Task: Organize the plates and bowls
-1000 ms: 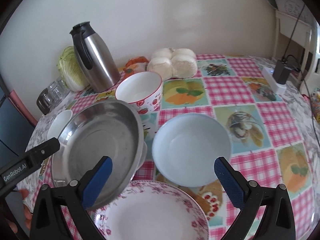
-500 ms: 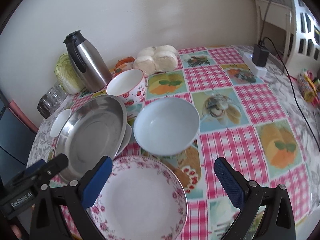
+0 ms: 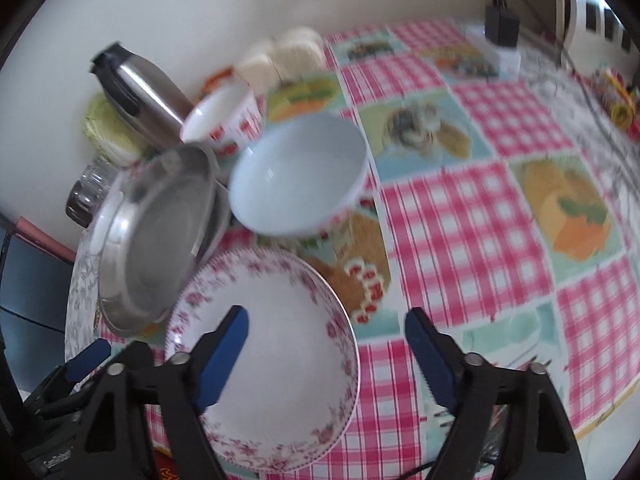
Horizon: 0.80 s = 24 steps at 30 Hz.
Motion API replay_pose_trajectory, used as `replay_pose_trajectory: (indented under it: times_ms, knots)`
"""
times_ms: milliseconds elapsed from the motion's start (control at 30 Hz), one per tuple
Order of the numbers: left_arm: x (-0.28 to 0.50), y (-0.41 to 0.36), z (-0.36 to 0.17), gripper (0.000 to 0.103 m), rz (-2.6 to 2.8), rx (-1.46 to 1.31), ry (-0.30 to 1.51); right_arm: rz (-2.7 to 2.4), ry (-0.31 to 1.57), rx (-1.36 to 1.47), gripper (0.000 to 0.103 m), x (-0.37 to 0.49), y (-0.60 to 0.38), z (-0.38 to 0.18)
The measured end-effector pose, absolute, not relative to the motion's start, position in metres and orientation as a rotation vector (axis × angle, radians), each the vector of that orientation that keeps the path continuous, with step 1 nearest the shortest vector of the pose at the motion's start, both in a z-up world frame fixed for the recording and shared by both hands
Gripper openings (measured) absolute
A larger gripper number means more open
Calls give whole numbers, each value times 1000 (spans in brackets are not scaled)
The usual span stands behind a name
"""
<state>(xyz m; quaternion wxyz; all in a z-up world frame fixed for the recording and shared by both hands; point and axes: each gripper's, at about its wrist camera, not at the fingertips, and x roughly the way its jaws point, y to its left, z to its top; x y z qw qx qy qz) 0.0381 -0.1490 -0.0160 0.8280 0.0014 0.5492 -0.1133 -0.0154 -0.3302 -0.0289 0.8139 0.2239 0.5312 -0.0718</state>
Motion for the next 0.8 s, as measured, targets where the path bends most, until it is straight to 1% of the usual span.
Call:
replay_pose_trajectory:
  times_ms: [100,133,167,200,233,267,300,367,433,500,567,667,800]
  knots:
    - [40,-147,-24,98,-249,-26,1213,-151,1166,539,73,-18,-337,-41]
    - [42,-146,-26,96,-251,-38,1230,-150,1173,551,70,-18,-339,-44]
    - [42,-145,-28,87,-256,-50,1243,-147,1179,558,65,-18,-340,-46]
    - [43,-145,-31,84,-261,-61,1258,-142,1187,566,62,-18,-340,-49]
    - [43,-144,-34,81,-263,-67,1272,-138,1193,571,56,-18,-340,-51]
    - [43,-144,-36,80,-263,-71,1284,-133,1200,579,52,-17,-340,-53]
    - [44,-144,-39,80,-264,-77,1296,-129,1203,584,51,-17,-340,-54]
    - [45,-143,-42,77,-265,-87,1312,-120,1209,596,43,-16,-342,-58]
    - [46,-143,-45,76,-261,-90,1326,-112,1214,603,38,-15,-341,-60]
    - [47,-143,-50,71,-255,-94,1344,-105,1221,605,37,-14,-341,-63]
    - [48,-142,-55,60,-256,-107,1368,-96,1228,609,30,-13,-339,-65]
    - [49,-140,-64,52,-247,-122,1404,-95,1237,609,25,-13,-339,-67]
    - [50,-137,-70,45,-229,-137,1427,-94,1245,611,23,-12,-340,-70]
